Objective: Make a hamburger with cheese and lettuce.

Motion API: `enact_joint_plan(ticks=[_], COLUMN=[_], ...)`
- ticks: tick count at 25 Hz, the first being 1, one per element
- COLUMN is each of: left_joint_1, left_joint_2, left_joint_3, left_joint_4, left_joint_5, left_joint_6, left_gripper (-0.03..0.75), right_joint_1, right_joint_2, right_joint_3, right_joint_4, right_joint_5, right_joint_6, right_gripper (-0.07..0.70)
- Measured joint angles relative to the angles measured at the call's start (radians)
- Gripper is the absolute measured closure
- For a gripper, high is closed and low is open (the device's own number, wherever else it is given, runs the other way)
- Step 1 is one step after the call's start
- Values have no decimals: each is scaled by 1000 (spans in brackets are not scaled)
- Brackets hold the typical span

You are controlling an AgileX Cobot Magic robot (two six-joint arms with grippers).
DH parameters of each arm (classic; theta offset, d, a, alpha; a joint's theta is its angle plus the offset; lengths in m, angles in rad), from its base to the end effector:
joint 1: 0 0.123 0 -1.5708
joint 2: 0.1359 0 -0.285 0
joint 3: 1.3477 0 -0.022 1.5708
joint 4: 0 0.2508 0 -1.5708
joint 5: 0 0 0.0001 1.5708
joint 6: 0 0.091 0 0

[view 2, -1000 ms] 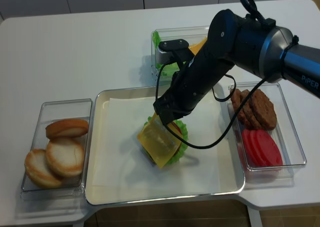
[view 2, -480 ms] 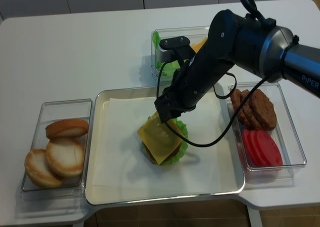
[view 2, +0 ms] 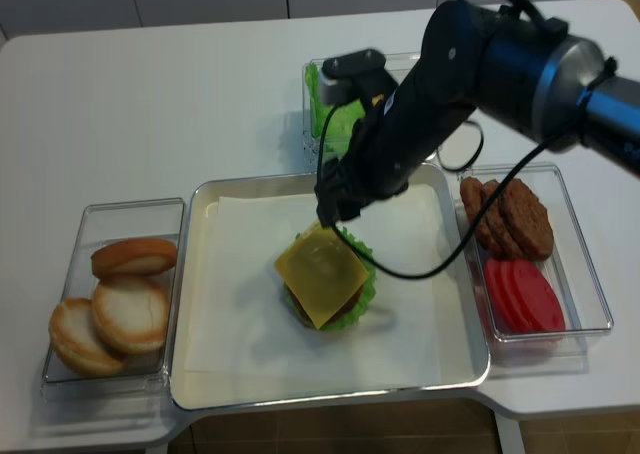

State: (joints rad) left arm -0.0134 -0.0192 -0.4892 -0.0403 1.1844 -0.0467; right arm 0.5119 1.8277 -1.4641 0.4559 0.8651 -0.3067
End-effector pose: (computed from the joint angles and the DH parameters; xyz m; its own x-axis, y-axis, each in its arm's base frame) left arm -0.0123 -0.0032 0.2645 -0.5568 -0.0544 -0.8289 0.0100 0.9973 -0.0721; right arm 0.3304 0.2206 0.2630 -0.7729 -0.4329 -0.4639 -0.5962 0.7457 0.2974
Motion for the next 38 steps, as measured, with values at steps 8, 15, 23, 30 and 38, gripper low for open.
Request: enact_joint_plan(ticks=[8,15,23,30,38], left_joint_1=[0,0,-2,-2,-2], left_joint_2=[0,0,0,0,0], left_joint_3=[0,0,0,0,0], left_joint_4=[0,0,0,0,0], left_joint_5=[0,0,0,0,0], left_joint_6=[0,0,0,0,0], left_gripper=[310,310,310,310,310], right_joint_1=[-2,-140,-403,-477,-477], right_joint_2=[-39,-85,-214,-400,-712], right_joint_3=[-21,-21,-21,45,283], right_joint_4=[-326,-322,-313,-336,-339], right_joint_5=[92,172,299,349,368], right_joint_6=[252,307,315,320,343], right_gripper=[144,175,177,199,206])
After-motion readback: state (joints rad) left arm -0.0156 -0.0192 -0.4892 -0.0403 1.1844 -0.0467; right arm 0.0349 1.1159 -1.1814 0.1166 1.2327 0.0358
